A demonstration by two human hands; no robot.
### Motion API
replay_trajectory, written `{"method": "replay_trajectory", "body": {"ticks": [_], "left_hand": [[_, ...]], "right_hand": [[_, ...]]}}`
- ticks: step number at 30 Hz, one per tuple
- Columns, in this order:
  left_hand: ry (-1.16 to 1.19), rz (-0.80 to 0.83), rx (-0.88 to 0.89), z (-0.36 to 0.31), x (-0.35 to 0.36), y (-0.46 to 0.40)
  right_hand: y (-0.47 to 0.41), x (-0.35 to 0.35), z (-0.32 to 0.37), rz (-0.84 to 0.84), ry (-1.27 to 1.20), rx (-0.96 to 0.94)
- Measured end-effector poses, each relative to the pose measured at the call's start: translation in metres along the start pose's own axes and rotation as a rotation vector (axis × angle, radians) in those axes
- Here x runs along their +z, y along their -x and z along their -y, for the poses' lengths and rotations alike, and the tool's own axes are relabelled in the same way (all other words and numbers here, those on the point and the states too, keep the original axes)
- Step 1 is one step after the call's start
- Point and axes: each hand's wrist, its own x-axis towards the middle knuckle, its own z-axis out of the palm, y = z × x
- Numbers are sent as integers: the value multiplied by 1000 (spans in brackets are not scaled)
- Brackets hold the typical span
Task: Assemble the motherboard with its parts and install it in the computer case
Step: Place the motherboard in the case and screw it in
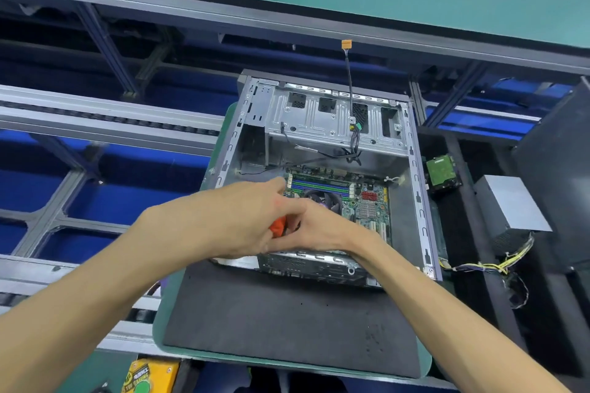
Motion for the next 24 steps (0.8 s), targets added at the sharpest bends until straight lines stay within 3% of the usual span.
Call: {"method": "replay_trajectory", "body": {"ticks": [2,6,12,17,22,24], "left_hand": [[-1,-30,13,-1,-1,3],[-142,-128,-123,-4,0,0],[-15,-29,60,1,-5,3],[-184,-165,-93,0,1,0],[-29,-12,87,6,-5,4],[-12,-81,85,4,-3,9]], "right_hand": [[1,-1,1,15,-2,11],[1,0,-1,19,6,44],[1,4,2,-12,12,42],[2,5,0,-3,12,69],[1,8,6,-41,6,72],[1,8,6,-41,15,73]]}}
